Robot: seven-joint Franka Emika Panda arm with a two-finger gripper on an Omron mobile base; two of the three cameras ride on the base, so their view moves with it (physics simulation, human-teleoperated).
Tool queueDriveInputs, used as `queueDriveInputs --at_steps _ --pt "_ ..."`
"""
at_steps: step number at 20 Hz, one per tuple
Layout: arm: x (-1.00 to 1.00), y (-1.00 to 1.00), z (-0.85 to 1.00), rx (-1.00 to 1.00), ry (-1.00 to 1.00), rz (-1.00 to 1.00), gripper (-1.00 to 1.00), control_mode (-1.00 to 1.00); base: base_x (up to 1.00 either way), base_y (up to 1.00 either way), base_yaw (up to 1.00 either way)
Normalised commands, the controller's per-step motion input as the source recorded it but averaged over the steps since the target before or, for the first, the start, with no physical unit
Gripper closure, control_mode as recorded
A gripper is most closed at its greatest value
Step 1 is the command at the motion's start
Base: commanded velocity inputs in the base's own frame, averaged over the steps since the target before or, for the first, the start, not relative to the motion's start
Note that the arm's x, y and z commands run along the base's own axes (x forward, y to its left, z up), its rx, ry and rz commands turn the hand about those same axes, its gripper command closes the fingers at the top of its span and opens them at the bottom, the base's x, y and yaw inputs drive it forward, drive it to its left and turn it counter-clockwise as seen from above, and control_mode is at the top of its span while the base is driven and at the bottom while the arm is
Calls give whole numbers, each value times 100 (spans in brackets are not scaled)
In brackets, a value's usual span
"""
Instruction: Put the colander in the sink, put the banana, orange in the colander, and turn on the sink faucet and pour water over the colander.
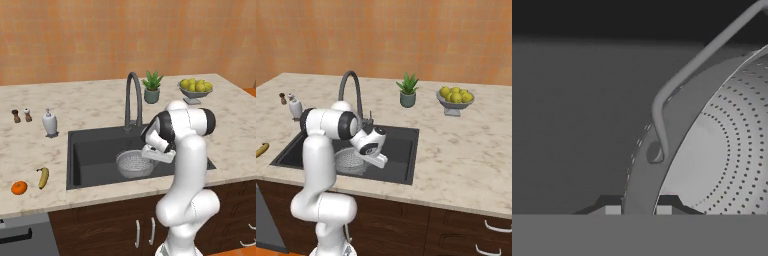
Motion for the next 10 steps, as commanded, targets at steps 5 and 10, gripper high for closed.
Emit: queueDriveInputs --at_steps 5,10 --pt "0 -8 -40 0 -5 7 100 -100 0 0 0" --pt "3 -19 -24 6 -10 4 100 -100 0 0 0"
